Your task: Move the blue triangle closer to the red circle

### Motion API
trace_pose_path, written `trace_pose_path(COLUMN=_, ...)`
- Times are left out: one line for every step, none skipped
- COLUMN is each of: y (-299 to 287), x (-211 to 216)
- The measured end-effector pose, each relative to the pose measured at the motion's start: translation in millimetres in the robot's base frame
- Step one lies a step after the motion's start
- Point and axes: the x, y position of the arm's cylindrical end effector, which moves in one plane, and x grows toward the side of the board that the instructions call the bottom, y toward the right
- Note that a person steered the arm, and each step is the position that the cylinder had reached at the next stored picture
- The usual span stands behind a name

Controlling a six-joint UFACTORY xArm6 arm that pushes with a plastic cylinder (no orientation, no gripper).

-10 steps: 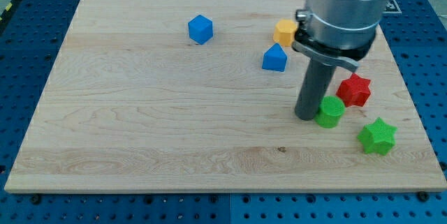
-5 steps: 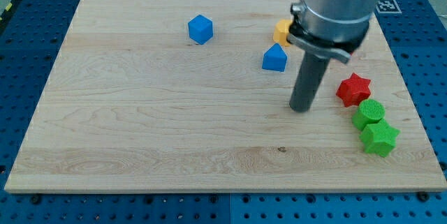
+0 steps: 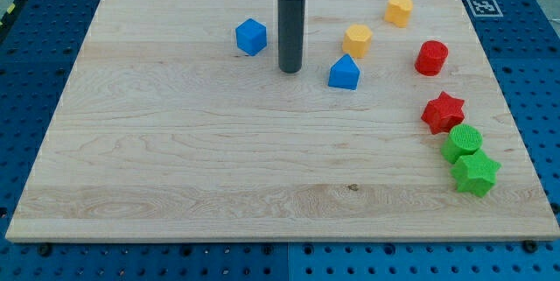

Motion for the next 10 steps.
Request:
trace_pose_path(y=25, x=0)
trace_pose_path(y=51, x=11)
trace_pose_path(y=72, x=20)
trace_pose_path(y=88, x=26)
trace_pose_path(y=89, x=33)
trace_pose_path(y=92, x=40)
trace_pose_path(y=92, x=49)
trace_pose_path(y=92, x=54)
trace_pose_path(y=92, x=65)
trace_pose_path(y=92, x=65)
